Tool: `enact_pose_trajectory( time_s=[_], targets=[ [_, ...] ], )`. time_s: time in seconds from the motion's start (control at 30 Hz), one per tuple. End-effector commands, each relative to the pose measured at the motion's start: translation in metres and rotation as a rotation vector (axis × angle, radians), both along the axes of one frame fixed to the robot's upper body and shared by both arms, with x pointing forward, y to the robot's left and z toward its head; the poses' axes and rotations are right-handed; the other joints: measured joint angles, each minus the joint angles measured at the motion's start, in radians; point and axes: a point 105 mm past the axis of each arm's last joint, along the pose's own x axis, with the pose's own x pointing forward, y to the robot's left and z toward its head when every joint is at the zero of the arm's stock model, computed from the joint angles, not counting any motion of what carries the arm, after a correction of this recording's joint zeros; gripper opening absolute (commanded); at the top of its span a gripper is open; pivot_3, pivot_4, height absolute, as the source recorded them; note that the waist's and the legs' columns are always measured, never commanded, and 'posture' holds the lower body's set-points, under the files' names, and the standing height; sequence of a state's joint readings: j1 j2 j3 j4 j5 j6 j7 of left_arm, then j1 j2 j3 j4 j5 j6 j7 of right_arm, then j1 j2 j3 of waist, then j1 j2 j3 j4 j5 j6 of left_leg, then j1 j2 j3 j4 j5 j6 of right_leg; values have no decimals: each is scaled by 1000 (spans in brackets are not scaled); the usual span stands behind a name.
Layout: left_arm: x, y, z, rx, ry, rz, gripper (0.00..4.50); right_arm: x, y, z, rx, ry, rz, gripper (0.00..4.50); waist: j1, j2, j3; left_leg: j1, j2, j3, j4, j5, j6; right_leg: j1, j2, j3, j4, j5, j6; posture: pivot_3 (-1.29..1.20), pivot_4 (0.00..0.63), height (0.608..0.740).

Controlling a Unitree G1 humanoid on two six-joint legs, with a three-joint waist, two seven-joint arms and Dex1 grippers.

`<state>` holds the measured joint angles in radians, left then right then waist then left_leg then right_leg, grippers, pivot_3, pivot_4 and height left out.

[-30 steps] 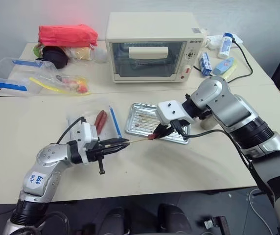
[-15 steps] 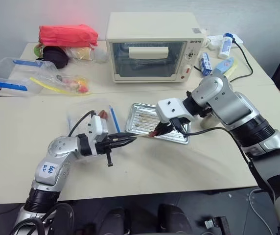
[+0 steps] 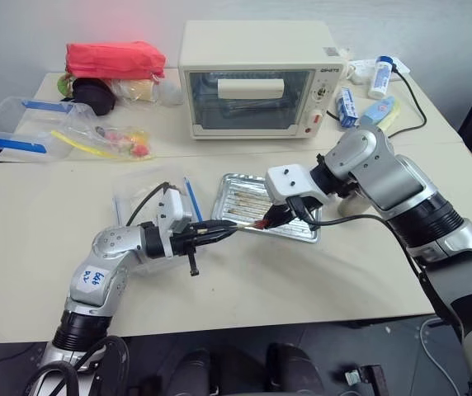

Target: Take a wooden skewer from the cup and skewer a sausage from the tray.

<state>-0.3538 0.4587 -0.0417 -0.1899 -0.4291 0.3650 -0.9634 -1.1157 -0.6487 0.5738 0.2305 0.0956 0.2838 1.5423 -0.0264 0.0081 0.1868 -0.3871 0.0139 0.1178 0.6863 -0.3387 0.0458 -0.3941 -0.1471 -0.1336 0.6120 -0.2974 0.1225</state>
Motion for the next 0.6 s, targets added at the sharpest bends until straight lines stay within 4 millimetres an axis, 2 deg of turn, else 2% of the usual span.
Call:
enact_pose_trajectory(
  time_s=[0.03,0.17,0.33,0.37,0.47,0.6],
  targets=[
    [-8,-9,13,-4,-70,-55,0,-15,11,13,35,2,125,1307,0,0,0,0,0,0,0,0,0,0,0,0,0,0,0,0,150,740],
    [-5,6,14,11,-86,-10,0,-12,3,14,46,6,108,2595,1,0,0,0,0,-1,0,0,0,0,0,0,0,0,0,0,150,740],
    [-6,33,15,43,-100,45,0,-14,-24,23,41,14,61,4293,1,-1,0,0,0,-1,0,0,0,0,0,0,0,0,0,0,150,740],
    [-8,38,15,45,-105,52,0,-16,-30,25,48,22,55,4480,0,-1,0,0,0,-1,0,0,0,0,0,0,0,0,0,0,150,740],
    [-19,61,20,18,-123,101,0,-38,-47,32,178,118,71,4480,0,-1,1,0,0,-1,0,0,0,0,-1,-1,-1,0,0,0,150,740],
    [-37,94,27,-60,-125,243,0,-46,-65,33,471,28,16,4480,1,-3,1,0,1,-2,-1,0,0,1,-1,-2,-3,0,0,0,150,740]
  ],
)
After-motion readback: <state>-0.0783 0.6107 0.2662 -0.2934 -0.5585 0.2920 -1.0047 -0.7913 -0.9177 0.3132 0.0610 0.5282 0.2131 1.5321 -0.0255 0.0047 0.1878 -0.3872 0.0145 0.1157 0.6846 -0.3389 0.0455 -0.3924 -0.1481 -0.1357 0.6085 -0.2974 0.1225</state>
